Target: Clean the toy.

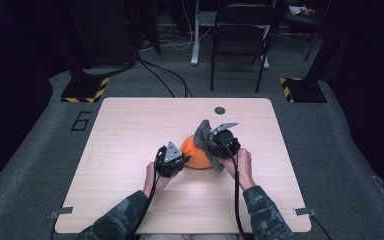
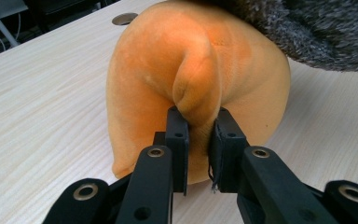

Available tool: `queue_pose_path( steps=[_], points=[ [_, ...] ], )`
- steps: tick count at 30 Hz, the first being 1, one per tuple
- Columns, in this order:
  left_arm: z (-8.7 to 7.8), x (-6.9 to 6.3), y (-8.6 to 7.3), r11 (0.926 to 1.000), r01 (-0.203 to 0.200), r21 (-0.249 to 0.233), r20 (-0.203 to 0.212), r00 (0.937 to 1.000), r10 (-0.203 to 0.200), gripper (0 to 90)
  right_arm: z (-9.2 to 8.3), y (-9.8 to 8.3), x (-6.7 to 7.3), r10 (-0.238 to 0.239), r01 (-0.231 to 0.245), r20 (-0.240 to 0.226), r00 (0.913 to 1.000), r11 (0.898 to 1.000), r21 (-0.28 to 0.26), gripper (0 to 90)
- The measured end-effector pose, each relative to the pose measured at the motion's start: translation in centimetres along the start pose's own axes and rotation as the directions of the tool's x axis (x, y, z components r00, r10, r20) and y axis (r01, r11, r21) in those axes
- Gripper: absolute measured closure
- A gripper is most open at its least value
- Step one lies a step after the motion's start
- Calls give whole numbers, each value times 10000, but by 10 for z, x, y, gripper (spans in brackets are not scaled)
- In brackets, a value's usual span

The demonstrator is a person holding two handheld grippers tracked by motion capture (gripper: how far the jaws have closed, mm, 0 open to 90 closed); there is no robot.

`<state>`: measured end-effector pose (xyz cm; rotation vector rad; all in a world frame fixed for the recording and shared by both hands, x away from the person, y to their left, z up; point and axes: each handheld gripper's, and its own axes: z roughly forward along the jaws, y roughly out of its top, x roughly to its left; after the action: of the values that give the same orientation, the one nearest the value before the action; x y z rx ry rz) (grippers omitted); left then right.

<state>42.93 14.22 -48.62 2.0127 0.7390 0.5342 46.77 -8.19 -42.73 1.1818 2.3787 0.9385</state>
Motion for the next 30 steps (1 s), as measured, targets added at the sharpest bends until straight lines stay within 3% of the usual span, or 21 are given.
queue_pose_path(
  steps=[12, 18, 22, 23, 26, 30],
  points=[
    [1, 2, 1, 10000, 27, -61, 60, 10000, -27, 795, 14, -19, -26, 754, -785, 404, 9963, 9935, 827, 745],
    [2, 4, 1, 9998, 153, -109, 128, 9998, -152, 795, 28, -31, -37, 1202, -1283, 637, 9907, 9812, 1440, 745],
    [1, 7, 0, 9993, 330, -149, 53, 9994, -329, 794, 50, -45, -43, 1486, -1608, 722, 9863, 9635, 2139, 744],
    [0, 7, 0, 9994, 337, -124, 44, 9994, -337, 794, 50, -44, -44, 1573, -1684, 694, 9851, 9642, 2047, 744],
    [0, 9, 0, 9990, 425, -148, 59, 9991, -424, 792, 39, -39, -43, 1158, -1331, 952, 9887, 9701, 2030, 745],
    [1, 9, -1, 9984, 503, -256, -10, 9987, -503, 790, 3, -23, -48, 1519, -1587, 778, 9853, 9832, 903, 745]
  ],
)
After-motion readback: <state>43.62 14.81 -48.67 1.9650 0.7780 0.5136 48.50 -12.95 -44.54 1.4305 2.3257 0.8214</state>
